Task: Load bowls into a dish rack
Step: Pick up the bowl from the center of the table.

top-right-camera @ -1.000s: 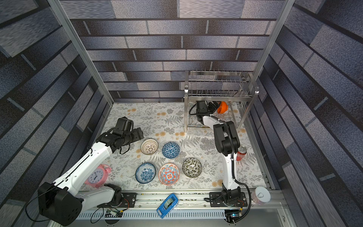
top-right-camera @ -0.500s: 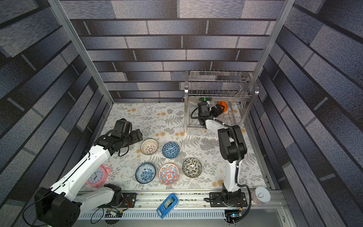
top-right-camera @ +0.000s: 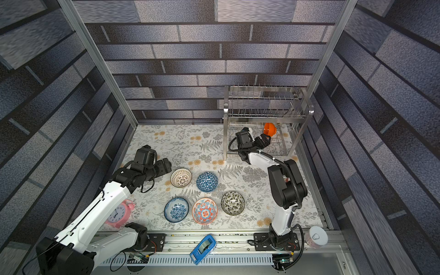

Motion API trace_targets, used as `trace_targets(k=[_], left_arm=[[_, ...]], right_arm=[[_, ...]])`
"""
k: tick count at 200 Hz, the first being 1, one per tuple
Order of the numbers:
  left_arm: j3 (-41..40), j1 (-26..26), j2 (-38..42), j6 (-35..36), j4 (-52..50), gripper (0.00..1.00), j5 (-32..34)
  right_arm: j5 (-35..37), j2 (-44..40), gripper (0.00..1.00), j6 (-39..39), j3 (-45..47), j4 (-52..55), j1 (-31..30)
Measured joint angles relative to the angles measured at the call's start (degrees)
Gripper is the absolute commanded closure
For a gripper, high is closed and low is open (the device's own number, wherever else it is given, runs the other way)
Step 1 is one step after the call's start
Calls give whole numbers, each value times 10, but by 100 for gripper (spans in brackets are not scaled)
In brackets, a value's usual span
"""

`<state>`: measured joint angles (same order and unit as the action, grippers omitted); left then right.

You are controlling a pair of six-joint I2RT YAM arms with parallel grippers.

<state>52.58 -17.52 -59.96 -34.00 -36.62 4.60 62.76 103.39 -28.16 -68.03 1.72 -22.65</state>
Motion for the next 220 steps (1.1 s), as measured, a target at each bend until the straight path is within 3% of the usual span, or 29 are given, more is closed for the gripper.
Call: trace_targets(k=[72,122,160,220], left_arm=[[0,0,-5,-1,-34,11,-21],[0,0,-5,-11,-52,16,-34],[0,0,-5,-13,-62,18,-47],[0,-6,-13,-25,-80,20,-59]], right_arm=[[-5,-139,0,139,27,128,-39],[-56,-224,0,247,63,235,-63],[-142,-304,0,336,105,315,-69],[-356,-391,1,449,139,349,-71]])
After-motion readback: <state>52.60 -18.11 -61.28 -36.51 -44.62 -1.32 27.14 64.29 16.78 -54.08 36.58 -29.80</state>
